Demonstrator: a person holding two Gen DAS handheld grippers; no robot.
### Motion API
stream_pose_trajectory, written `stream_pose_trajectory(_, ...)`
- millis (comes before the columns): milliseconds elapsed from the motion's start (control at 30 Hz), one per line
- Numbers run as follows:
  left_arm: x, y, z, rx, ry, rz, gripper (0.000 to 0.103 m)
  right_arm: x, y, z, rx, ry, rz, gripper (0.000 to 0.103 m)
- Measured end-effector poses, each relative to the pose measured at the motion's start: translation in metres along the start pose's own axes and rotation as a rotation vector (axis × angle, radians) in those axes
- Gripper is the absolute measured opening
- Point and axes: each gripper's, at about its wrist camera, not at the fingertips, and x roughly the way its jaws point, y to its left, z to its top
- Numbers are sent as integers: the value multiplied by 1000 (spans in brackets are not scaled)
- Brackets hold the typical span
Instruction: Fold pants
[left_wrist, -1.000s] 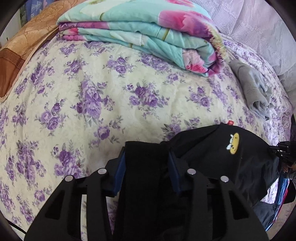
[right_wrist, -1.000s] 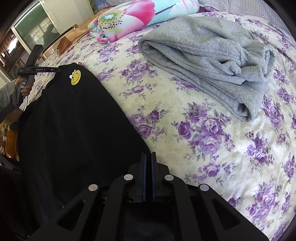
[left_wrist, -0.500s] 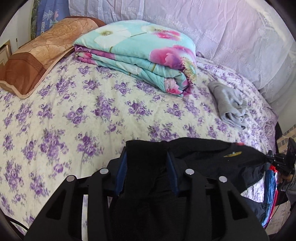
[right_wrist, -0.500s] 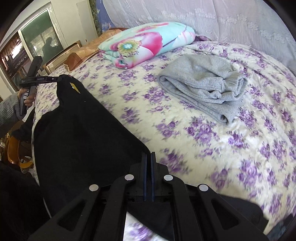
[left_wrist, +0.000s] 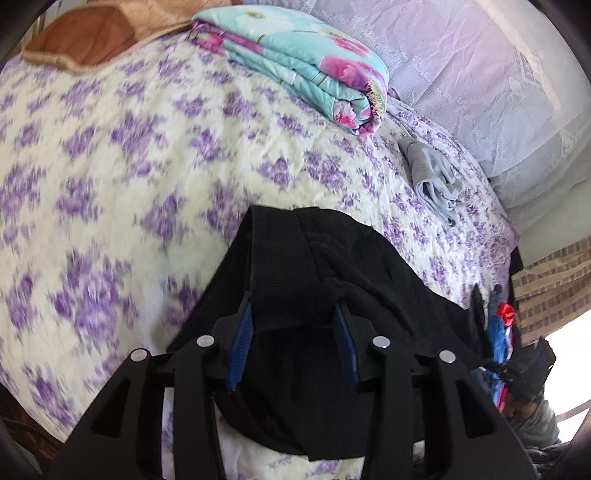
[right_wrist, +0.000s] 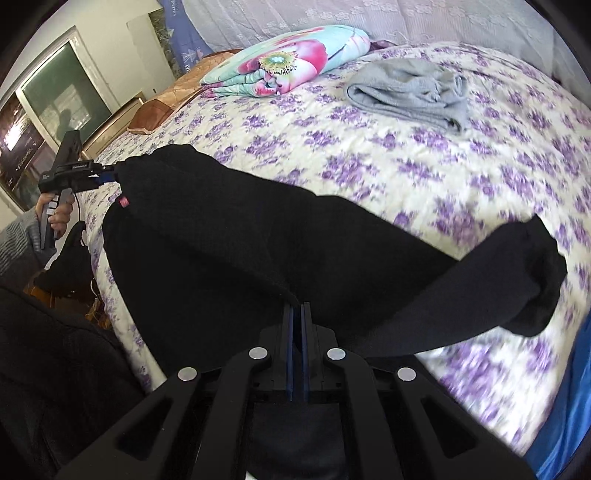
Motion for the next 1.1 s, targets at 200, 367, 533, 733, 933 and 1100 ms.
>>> stream_pose_trajectory(200, -7, 16, -16, -161, -8, -98, 72, 0, 11, -18, 46, -14, -18, 3)
stream_pose_trajectory(367, -10, 19, -13, -293, -1, -168, 74, -5, 13, -21, 59, -32, -30, 3)
stream_pose_trajectory(533, 2, 24, -20, -384, 98, -37, 74, -12, 14, -21, 70, -61, -44, 3)
stream_pose_trajectory(733, 3, 18, -32, -445, 119, -106, 73, -14, 15, -22, 100, -73, -33, 3)
stream_pose_trajectory(933, 32, 6, -24, -434, 162, -101, 52, -18, 15, -19, 100, -79, -32, 3)
stream_pose_trajectory(1100, 37, 18, -18, -448, 148, -68, 17, -20, 14, -23, 122, -95, -34, 3)
